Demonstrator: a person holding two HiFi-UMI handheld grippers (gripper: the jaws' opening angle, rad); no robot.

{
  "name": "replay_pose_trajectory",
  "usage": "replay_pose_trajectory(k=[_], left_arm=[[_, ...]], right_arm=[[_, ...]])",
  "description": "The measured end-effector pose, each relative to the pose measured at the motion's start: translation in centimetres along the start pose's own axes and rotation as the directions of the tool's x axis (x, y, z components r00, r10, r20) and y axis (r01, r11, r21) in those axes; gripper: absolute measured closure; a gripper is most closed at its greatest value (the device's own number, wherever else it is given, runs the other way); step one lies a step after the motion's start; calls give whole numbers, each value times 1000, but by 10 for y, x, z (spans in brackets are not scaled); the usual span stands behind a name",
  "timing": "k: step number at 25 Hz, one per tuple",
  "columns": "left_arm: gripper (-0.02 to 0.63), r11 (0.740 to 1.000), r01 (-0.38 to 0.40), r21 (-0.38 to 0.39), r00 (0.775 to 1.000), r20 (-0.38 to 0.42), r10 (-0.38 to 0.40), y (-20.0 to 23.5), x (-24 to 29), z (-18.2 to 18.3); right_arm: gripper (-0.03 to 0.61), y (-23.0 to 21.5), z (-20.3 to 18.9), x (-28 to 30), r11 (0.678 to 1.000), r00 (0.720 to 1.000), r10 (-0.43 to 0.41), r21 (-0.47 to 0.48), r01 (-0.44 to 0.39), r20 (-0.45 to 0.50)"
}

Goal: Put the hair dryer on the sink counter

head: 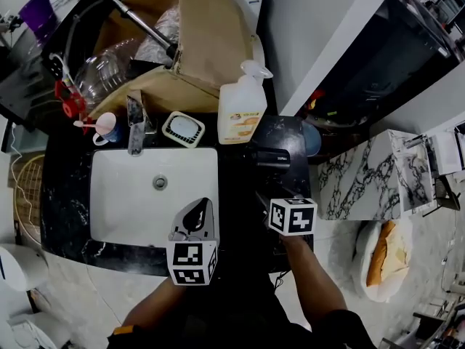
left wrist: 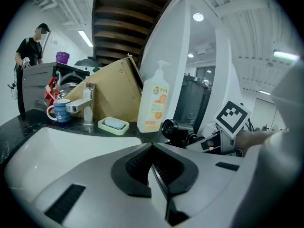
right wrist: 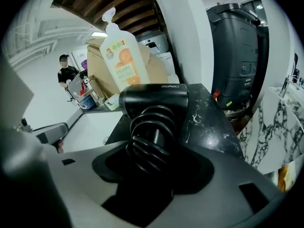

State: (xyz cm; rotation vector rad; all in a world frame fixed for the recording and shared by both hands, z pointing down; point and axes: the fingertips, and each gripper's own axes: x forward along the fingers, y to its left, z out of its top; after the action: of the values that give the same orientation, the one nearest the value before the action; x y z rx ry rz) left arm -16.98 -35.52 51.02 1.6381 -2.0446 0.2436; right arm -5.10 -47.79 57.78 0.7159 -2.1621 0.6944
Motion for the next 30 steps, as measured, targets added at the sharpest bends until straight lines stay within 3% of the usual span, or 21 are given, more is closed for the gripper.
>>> replay_pose_trajectory(k=[11, 18, 23, 30], left_arm=[[607, 1000, 11, -13, 1000, -14, -11, -8, 7, -5], [607, 1000, 24, -18, 1000, -8, -24, -13, 6, -3], [607, 999, 34, -17, 999, 7, -34, -15, -1, 1], [607, 998, 61, -9, 997, 36, -61, -17, -21, 4]], right_arm=[[313, -12, 1, 11, 999, 999, -39, -23, 39, -23], [308, -15, -3, 17, 988, 993, -111, -114, 105, -48], [304, -14, -4, 15, 987, 992, -115, -120, 108, -49], [287, -7, -6, -25, 985, 989, -145, -94, 146, 25]])
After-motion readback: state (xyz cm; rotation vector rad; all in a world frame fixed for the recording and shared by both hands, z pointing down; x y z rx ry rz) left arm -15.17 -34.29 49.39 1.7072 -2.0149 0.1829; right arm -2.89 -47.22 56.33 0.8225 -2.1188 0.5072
